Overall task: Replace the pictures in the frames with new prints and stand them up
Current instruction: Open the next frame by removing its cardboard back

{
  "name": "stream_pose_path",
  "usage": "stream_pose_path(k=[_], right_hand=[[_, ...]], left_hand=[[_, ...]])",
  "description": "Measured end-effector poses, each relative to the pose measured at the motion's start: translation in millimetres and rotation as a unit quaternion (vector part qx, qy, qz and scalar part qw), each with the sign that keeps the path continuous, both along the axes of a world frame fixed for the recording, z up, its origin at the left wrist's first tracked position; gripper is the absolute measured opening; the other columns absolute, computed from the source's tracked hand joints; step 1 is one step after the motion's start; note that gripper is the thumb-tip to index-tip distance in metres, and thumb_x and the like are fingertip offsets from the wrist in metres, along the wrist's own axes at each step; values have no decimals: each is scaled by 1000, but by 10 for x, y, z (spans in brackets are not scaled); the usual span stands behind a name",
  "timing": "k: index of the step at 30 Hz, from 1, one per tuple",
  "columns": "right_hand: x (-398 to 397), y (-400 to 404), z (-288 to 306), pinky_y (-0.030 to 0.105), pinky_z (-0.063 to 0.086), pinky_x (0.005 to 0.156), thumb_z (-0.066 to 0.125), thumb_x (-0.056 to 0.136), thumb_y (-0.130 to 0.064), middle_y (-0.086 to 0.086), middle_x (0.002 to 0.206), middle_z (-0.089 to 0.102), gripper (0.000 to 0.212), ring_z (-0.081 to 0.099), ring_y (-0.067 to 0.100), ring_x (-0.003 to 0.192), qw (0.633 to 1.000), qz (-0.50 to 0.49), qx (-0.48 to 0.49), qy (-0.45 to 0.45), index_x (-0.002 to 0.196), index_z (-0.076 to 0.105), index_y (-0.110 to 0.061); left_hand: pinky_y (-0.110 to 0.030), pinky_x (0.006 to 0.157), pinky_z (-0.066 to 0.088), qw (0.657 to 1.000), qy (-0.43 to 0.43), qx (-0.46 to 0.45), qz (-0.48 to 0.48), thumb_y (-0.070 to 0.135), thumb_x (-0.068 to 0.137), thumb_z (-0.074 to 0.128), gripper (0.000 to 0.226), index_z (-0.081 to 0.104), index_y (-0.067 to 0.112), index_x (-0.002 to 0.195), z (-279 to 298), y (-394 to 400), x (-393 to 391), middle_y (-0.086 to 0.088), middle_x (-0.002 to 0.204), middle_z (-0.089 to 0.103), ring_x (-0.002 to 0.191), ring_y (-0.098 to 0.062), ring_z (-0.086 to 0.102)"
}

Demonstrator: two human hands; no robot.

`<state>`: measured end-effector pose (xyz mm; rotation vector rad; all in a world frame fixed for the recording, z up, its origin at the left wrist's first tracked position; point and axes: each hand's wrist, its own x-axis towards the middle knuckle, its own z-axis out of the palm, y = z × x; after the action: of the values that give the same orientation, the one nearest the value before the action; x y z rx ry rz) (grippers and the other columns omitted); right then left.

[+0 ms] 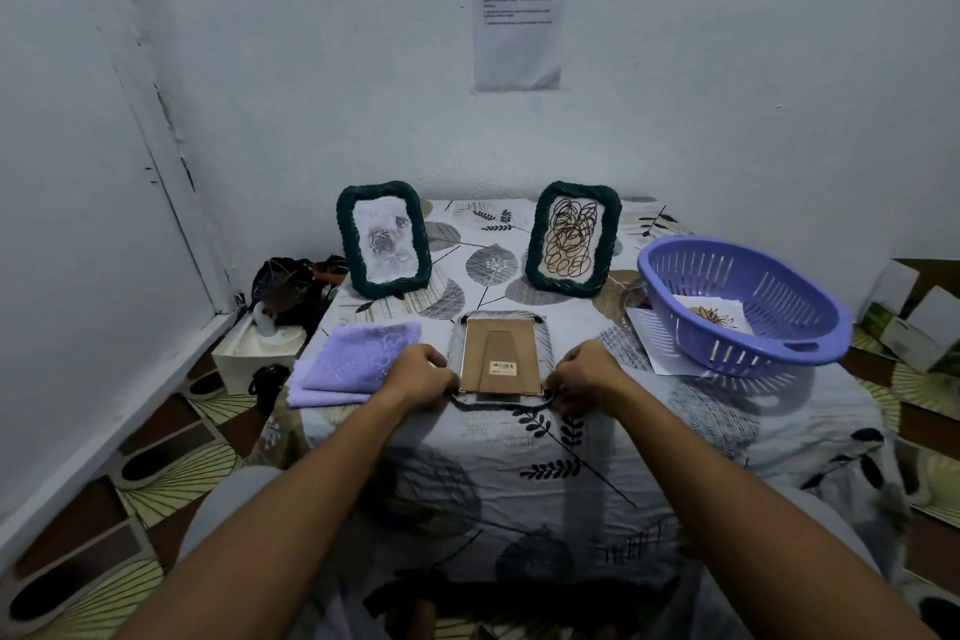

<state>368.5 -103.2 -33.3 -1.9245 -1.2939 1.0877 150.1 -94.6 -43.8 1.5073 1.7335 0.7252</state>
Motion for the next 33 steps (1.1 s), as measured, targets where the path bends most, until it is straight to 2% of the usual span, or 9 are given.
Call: stream_pose_path(k=[4,8,11,13,15,17,23,29,33], right_hand=[[15,25,106,28,47,52,76,76,-10,13,68,62,18,56,22,56,991,12,46,-126,83,67,5],[-63,8,149,20,44,55,71,81,-9,8,93,66,22,59,17,77,981,83,142,-107,103,68,-6],[-139,13,159,27,54,78,73,80,-17,7,121,58,41,59,17,98,955,228,130,-139,120,62,-13],[-170,30,192,29,47,91,76,77,-24,3,132,49,54,51,16,112,929,290,130,-188,127,58,-16],[-201,60,226,31,44,97,79,73,-32,3,141,43,65,48,19,120,912,327,131,-212,132,55,-17],[-231,96,239,34,42,102,81,70,-38,3,145,41,72,45,22,127,900,348,125,-231,134,53,-18],[-270,209,160,35,48,96,80,68,-43,-2,132,54,69,54,17,115,875,373,146,-270,128,59,-18],[-256,251,209,24,48,87,74,77,-37,0,126,62,54,58,12,106,868,386,171,-261,124,63,-12],[-223,285,301,11,43,77,72,83,-29,1,115,68,36,58,6,97,888,369,191,-200,115,69,-12]], left_hand=[[-26,55,51,999,-16,-7,-28,10,87,66,7,66,4,91,102,37,-64,-14,77,68,60,-20,61],[-32,65,54,993,48,91,-59,11,83,69,21,64,7,102,174,99,-94,-12,84,68,68,-22,63],[-28,84,51,969,109,106,-194,18,73,79,57,59,14,125,197,170,-122,0,116,62,101,-15,58],[-34,104,40,945,177,94,-257,39,62,86,84,52,20,136,197,230,-172,2,136,50,125,-16,45],[-41,114,30,928,230,82,-281,57,57,84,101,44,21,143,187,270,-230,-1,150,38,137,-19,32],[-42,117,24,922,245,70,-291,63,60,80,104,38,22,146,163,284,-265,0,155,30,142,-19,26],[-28,112,22,917,250,87,-298,58,66,79,91,47,20,142,146,284,-276,3,154,32,139,-14,29],[-31,113,24,917,245,102,-296,55,67,80,88,49,19,140,154,273,-267,2,155,32,140,-14,29],[-30,113,23,918,244,100,-296,56,65,81,89,49,19,140,151,280,-273,3,155,32,140,-14,30]])
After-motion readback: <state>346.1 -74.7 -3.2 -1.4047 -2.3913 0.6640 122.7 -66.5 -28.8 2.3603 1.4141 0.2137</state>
